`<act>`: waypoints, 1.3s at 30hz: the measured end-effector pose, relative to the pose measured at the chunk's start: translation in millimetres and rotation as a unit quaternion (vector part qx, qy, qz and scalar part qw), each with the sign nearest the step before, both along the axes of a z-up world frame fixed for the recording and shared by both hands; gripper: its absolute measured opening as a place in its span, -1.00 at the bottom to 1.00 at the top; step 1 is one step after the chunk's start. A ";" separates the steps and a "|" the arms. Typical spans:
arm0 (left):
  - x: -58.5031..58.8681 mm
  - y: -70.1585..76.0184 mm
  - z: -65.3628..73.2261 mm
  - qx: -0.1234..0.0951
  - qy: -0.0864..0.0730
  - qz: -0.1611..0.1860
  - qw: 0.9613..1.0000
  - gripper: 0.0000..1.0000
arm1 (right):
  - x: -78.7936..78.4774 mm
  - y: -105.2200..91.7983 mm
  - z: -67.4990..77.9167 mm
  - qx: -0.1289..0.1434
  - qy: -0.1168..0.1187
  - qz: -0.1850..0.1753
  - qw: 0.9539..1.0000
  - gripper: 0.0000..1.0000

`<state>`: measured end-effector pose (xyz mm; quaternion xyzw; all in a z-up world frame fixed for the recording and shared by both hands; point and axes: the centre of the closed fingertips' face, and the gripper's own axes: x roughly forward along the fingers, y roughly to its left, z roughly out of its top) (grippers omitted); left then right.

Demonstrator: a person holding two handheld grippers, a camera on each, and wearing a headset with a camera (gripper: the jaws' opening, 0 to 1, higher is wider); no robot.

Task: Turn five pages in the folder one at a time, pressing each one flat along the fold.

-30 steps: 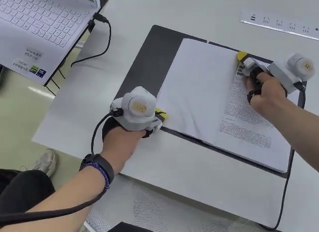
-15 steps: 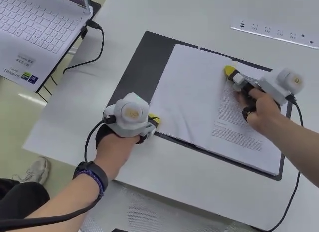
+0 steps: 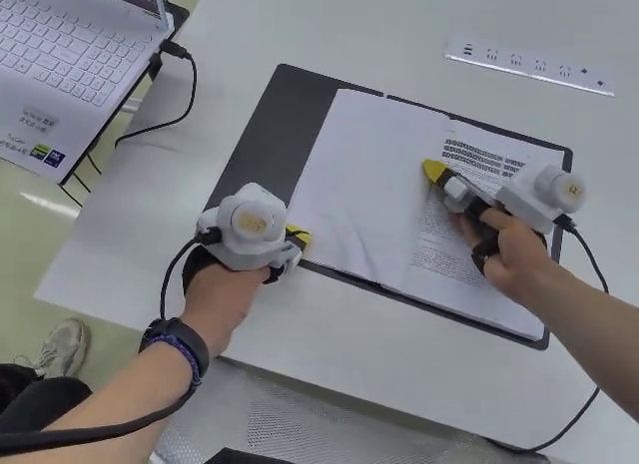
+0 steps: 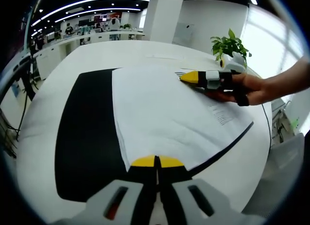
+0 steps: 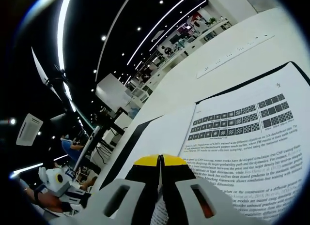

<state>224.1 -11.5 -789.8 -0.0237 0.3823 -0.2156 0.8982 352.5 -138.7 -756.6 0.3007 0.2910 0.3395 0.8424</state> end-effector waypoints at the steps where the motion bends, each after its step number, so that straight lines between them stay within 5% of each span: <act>1: 0.1 0.2 0.0 0.000 0.000 0.001 1.000 -1.00 | -2.2 -0.2 -0.1 0.001 0.001 0.001 1.000 -1.00; 15: 0.3 1.0 -0.5 -0.006 -0.001 0.005 1.000 -1.00 | -27.6 -1.6 -2.3 0.012 0.001 0.001 1.000 -1.00; 39: -0.4 1.2 0.3 -0.007 -0.004 0.011 1.000 -1.00 | -106.8 6.4 -12.0 -0.014 -0.004 0.092 0.996 -1.00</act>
